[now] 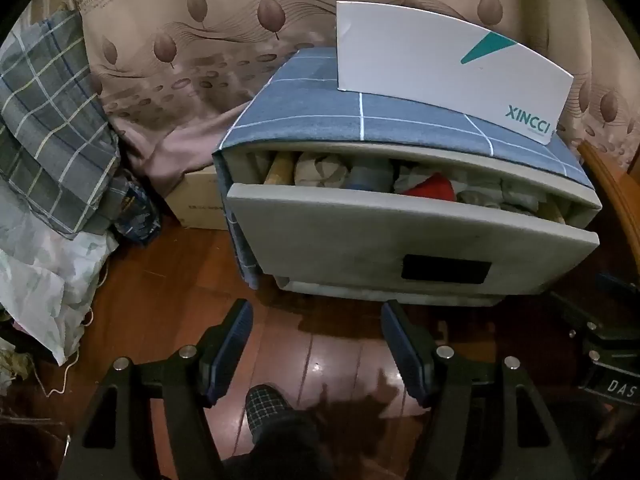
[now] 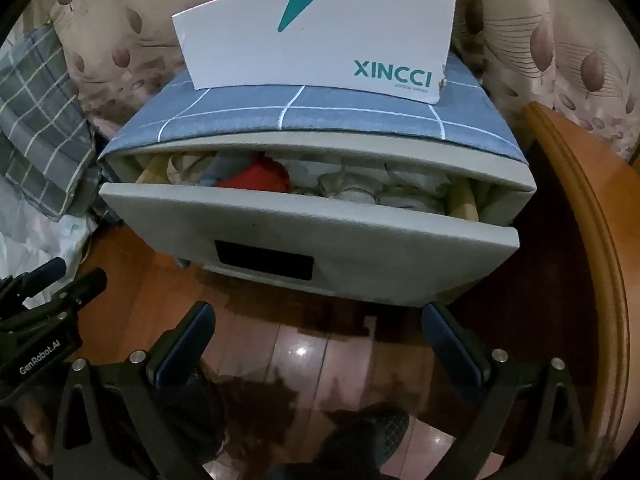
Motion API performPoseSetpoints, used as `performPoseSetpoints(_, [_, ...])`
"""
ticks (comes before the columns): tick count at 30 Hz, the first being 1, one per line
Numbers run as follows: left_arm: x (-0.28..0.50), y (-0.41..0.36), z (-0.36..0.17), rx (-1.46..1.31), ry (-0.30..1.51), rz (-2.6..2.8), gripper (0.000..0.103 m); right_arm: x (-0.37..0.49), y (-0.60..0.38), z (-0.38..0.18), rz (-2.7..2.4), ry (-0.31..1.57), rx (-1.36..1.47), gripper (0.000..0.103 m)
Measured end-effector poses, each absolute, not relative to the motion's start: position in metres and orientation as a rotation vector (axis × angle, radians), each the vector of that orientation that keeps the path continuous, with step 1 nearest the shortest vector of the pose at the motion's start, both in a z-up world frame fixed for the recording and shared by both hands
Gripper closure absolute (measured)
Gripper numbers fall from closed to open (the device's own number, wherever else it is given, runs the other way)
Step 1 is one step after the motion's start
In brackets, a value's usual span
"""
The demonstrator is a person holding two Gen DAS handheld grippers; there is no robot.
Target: Take underwear out of drawer
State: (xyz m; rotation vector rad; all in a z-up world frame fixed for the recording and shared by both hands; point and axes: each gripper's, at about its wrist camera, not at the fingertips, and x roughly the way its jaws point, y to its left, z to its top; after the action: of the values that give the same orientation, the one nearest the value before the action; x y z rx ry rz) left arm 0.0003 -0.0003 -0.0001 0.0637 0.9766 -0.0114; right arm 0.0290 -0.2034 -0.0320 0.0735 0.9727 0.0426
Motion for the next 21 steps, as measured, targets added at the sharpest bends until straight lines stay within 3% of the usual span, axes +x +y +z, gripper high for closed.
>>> performPoseSetpoints(21, [-0.0028,-0.0049,0.0007,0.104,0.944,-0.015,0.035,0.0313,-0.2079,-0.0342,0.043,0.988,0.091,0.001])
